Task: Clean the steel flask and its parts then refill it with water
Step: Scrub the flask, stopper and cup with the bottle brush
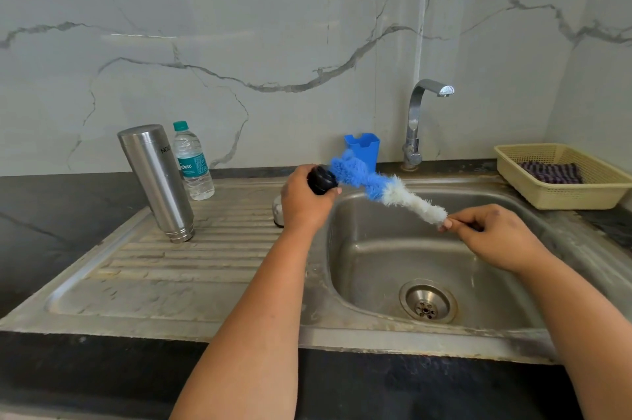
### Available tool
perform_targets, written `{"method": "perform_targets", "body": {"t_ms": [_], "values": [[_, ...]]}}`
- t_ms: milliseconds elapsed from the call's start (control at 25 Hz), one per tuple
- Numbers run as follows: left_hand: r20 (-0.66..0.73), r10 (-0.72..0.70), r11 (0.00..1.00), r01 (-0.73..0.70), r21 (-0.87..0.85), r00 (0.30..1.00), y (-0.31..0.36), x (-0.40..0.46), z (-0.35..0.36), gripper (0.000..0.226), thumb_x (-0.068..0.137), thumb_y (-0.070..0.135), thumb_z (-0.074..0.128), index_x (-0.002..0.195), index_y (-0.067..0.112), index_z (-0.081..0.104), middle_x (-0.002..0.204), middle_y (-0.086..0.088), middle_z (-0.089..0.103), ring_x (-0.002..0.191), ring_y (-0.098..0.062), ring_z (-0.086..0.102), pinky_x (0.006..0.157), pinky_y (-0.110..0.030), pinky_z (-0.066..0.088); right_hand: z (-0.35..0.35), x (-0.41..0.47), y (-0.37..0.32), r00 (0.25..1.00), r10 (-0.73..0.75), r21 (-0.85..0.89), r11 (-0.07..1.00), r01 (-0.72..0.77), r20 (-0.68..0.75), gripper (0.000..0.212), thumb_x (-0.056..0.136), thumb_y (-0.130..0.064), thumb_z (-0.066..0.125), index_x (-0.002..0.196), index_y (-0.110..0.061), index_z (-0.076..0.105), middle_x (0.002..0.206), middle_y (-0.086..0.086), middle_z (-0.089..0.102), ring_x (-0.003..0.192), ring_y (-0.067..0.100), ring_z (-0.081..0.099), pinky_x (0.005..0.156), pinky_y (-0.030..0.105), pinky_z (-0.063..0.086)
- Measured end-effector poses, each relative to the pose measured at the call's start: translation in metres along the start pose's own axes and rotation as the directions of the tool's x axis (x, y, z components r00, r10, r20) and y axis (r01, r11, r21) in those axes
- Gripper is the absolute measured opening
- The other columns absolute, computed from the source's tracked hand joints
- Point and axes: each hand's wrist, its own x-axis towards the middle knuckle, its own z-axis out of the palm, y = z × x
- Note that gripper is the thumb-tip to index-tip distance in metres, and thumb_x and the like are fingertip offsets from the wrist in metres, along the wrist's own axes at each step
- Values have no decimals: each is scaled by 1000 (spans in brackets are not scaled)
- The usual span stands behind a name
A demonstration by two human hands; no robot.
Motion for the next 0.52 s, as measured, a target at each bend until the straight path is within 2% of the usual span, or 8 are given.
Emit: {"method": "perform_targets", "body": {"t_ms": [120,200,360,520], "values": [[34,39,998,-40,51,999,4,-4,6,47,72,22,86,113,15,63,108,1,67,99,-16,62,86,-31,52,4,1,-4,999,-32,25,999,32,7,18,91,-27,62,83,-38,73,66,-15,66,60,12,54,58,23,42],[1,15,1000,-15,23,1000,3,-2,4,49,71,23,87,114,14,64,108,1,67,99,-15,62,84,-28,50,4,2,-2,999,-39,26,999,38,23,21,91,-27,63,78,-42,72,65,-17,67,62,15,57,61,25,44],[16,30,999,-30,15,999,6,-3,3,47,71,21,87,112,16,65,104,6,65,97,-13,61,85,-24,47,3,3,2,1000,10,-45,999,-11,-17,19,91,-32,62,78,-44,67,80,0,73,78,22,65,73,36,52],[-2,-19,1000,19,2,1000,2,0,-1,49,72,20,87,115,16,64,111,2,68,101,-14,62,88,-27,50,4,2,1,1000,-12,-68,998,12,-8,13,92,-33,61,88,-36,74,86,-1,73,79,18,64,75,37,53]]}}
